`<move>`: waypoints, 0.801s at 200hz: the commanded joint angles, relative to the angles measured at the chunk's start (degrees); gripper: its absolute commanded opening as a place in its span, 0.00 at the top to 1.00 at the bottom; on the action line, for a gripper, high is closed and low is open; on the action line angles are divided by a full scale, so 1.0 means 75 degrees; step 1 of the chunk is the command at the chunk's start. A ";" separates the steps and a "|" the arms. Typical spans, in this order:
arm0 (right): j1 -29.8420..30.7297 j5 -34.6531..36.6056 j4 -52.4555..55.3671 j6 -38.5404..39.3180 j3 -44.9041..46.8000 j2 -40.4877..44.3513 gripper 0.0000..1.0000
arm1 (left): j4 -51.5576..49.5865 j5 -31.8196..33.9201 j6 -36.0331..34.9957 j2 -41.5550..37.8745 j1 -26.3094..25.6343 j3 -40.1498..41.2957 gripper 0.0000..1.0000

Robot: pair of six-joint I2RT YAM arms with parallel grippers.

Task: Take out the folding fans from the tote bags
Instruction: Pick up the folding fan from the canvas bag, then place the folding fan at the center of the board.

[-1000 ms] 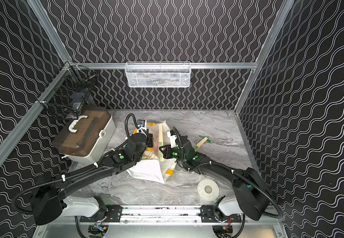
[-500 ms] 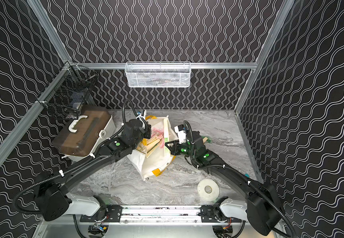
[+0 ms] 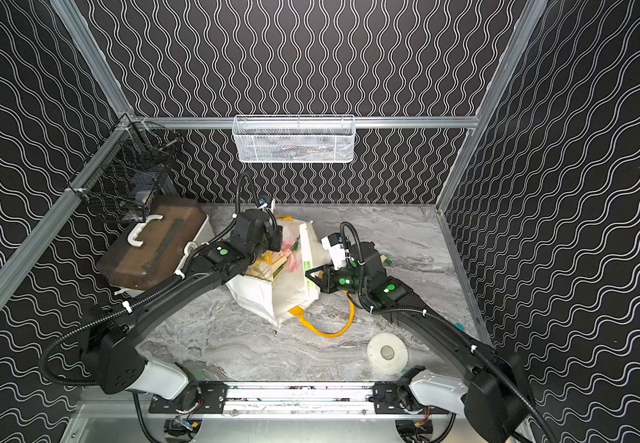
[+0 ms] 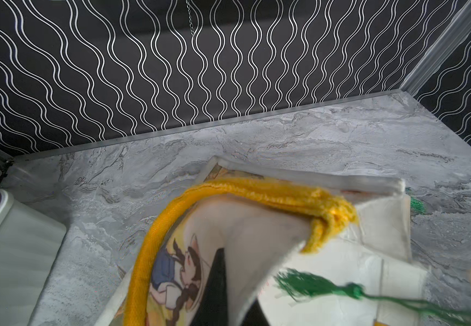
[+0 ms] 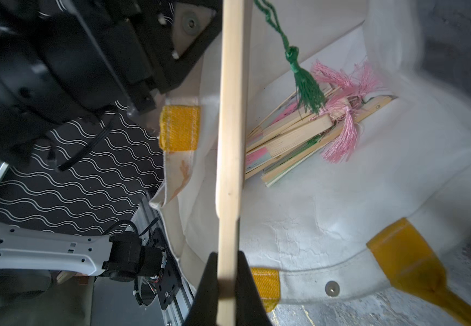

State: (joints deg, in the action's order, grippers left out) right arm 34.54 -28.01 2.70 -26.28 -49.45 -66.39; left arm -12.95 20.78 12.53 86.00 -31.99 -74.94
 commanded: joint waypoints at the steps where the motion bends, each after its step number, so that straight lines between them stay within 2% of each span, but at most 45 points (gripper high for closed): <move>1: -0.0079 0.0254 0.0388 0.0234 -0.0238 0.0425 1.00 | 0.0147 -0.0097 0.0028 -0.0104 0.0064 -0.0028 1.00; 47: -0.0840 0.0626 0.0740 0.0072 -0.0627 0.1100 1.00 | -0.0098 -0.0414 -0.0048 -0.0135 0.0204 -0.0144 1.00; 63: -0.1090 0.1098 0.0810 -0.0024 -0.0704 0.1125 1.00 | -0.0156 -0.0548 -0.0066 -0.0141 0.0222 -0.0166 1.00; 77: -0.1659 0.1489 0.0882 -0.0204 -0.0760 0.0999 1.00 | -0.0239 -0.0655 -0.0109 -0.0166 0.0240 -0.0195 1.00; 114: -0.2673 0.1777 0.0709 -0.0932 -0.0731 0.0170 1.00 | -0.0381 -0.0890 -0.0236 -0.0298 0.0326 -0.0169 1.00; 160: -0.2977 0.1912 0.0221 -0.1315 -0.0761 -0.1511 1.00 | -0.0617 -0.1230 -0.0271 -0.0510 0.0490 -0.0205 1.00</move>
State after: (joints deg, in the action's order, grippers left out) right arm 12.75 -14.92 7.90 -33.34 -54.87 -73.21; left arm -18.39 13.30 11.81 83.24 -28.82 -75.72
